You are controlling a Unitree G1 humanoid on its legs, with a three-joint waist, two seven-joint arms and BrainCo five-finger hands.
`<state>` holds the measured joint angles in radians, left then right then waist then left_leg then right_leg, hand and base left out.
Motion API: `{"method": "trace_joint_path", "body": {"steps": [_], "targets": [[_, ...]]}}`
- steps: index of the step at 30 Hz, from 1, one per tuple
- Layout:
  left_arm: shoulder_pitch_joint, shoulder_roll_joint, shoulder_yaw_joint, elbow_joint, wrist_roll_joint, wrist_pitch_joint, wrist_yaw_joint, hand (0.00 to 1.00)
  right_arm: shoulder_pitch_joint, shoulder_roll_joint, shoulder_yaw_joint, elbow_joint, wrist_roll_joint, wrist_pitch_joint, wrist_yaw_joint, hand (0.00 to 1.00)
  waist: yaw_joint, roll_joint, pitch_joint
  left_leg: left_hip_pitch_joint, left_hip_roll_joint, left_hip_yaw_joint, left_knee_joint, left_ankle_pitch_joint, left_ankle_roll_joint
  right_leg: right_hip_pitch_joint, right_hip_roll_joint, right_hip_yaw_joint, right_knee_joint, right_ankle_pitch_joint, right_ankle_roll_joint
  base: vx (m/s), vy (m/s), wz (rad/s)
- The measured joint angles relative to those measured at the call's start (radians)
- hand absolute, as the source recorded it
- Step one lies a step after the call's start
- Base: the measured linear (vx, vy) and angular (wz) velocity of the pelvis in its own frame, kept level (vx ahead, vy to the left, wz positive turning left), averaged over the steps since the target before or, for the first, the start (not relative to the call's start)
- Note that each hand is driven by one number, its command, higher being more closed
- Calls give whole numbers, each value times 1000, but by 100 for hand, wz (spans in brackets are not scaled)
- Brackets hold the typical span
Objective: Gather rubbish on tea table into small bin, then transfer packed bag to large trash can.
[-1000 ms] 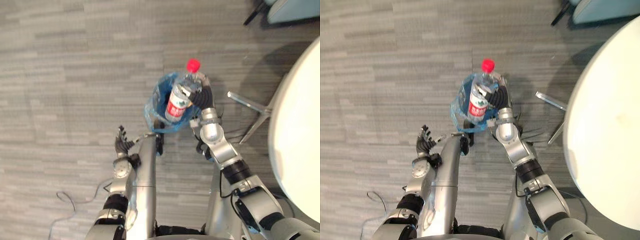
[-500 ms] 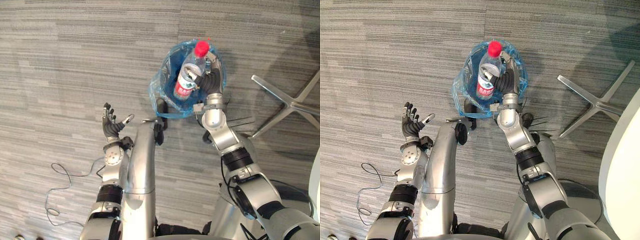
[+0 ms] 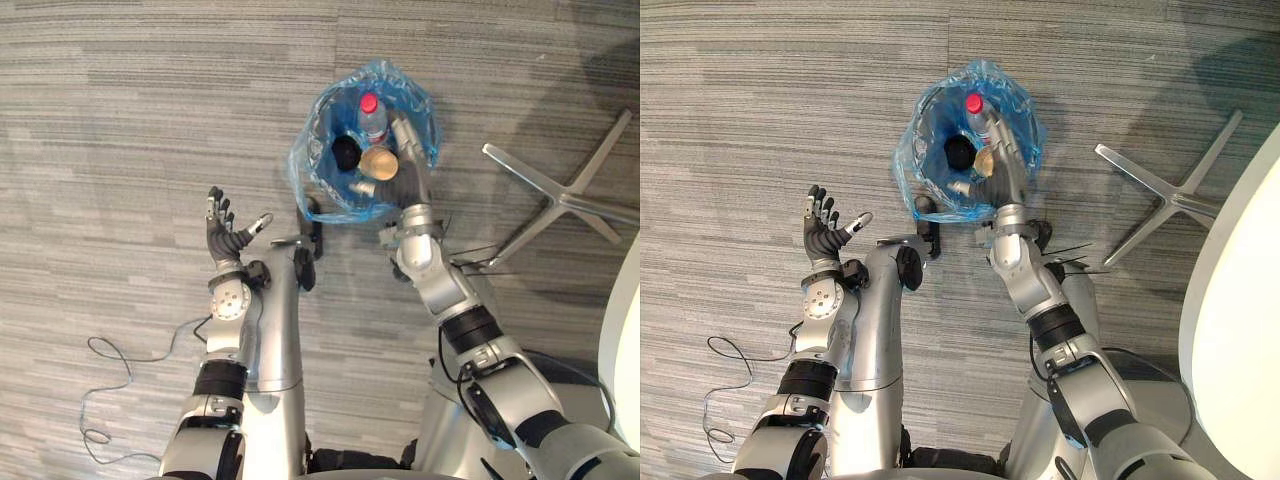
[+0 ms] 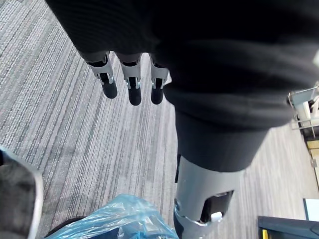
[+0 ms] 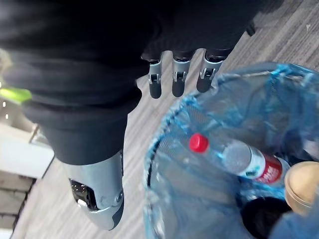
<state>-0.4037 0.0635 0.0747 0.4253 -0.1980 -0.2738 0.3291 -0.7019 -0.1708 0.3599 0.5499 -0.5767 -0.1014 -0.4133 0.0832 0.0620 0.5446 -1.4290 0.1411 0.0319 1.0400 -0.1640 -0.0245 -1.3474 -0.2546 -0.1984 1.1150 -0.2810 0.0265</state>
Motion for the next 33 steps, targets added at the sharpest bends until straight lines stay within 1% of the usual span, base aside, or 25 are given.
{"method": "trace_joint_path", "body": {"steps": [2, 4, 5, 6, 9, 10, 11, 15, 21, 24, 26, 29, 31, 33], "targets": [[-16, 0, 5, 16, 1, 0, 0, 0, -22, 5, 31, 61, -31, 4, 8, 0, -1, -3, 0, -2, -1, 1, -14, 7, -1, -4, 0, -2, -7, 0, 0, -27, 9, 6], [-18, 0, 7, 14, 0, 0, 0, 0, -49, 15, 44, 107, -63, 19, 23, 0, -10, -4, 0, -8, -3, 1, -27, 14, 0, -11, -2, -7, -14, 0, 0, -26, 9, 8], [-20, 0, 7, 12, 0, 0, 0, 0, -56, 18, 51, 130, -66, 27, 26, 0, -10, -4, 0, -13, -3, 1, -30, 15, -2, -17, -3, -7, -13, 0, 0, -23, 10, 4], [-30, 1, 8, 9, -4, 0, 0, 0, -81, 19, 63, 167, -86, 41, 28, 100, -10, -4, 0, -24, -3, 1, -32, 16, -3, -30, -4, -7, -11, 0, 0, -26, 15, 4], [-58, 1, 8, 7, -6, 0, 0, 0, -116, 22, 74, 216, -106, 52, 42, 100, -11, -4, 0, -47, -9, 1, -33, 20, -4, -57, -10, -5, 3, -1, 0, -17, 13, 9], [-75, -1, 7, 11, -5, 0, 0, 0, -125, 22, 74, 234, -107, 65, 47, 100, -10, -4, 0, -57, -11, -1, -32, 22, -4, -70, -11, -3, 9, -2, 1, -20, 14, 12], [-88, -2, 6, 14, -5, 0, 0, 0, -132, 22, 74, 247, -107, 68, 47, 100, -11, -4, 0, -64, -15, -3, -32, 25, -3, -79, -11, 1, 17, -5, -3, -20, 14, 12], [-95, -2, 5, 18, -6, -1, -1, 0, -144, 20, 73, 256, -98, 69, 44, 100, -12, -4, 0, -68, -16, -8, -28, 27, -4, -83, -10, 2, 28, -11, -5, -16, 13, 5], [-95, -2, 5, 18, -6, 0, -4, 0, -151, 12, 72, 246, -51, 67, 44, 100, -12, -6, -1, -67, -15, -10, -30, 27, -10, -81, -8, 1, 25, -14, -3, -37, 27, 0], [-95, -2, 4, 26, -5, 1, -22, 0, -132, 8, 70, 198, -23, 66, 44, 100, -13, -8, -2, -60, -13, -12, -34, 29, -9, -69, -6, -6, 15, -13, -5, -22, 19, -1], [-95, -3, 4, 35, -5, 2, -24, 0, -114, 8, 55, 149, -14, 63, 44, 100, -13, -16, -4, -49, -13, -9, -48, 36, -7, -58, -7, -8, 5, -10, -10, -11, 11, 2], [-92, -4, 2, 59, -3, 2, -24, 0, -93, 7, 33, 88, -2, 60, 43, 100, -14, -18, -5, -24, -12, -10, -62, 42, -1, -31, -4, -14, -11, -7, -14, -14, 15, -1], [-81, -4, 2, 60, -3, 2, -24, 0, -79, 8, 33, 39, 17, 58, 42, 100, -13, -21, -5, -5, -4, -10, -70, 42, -1, -10, 6, -18, -27, -2, -22, -18, 18, -9], [-65, -10, -3, 63, -1, 4, -24, 0, -52, 8, 31, -26, 26, 42, 41, 100, -14, -27, -5, 27, -3, -7, -95, 47, -6, 20, 10, -22, -50, 4, -29, -9, 8, -2]]}}
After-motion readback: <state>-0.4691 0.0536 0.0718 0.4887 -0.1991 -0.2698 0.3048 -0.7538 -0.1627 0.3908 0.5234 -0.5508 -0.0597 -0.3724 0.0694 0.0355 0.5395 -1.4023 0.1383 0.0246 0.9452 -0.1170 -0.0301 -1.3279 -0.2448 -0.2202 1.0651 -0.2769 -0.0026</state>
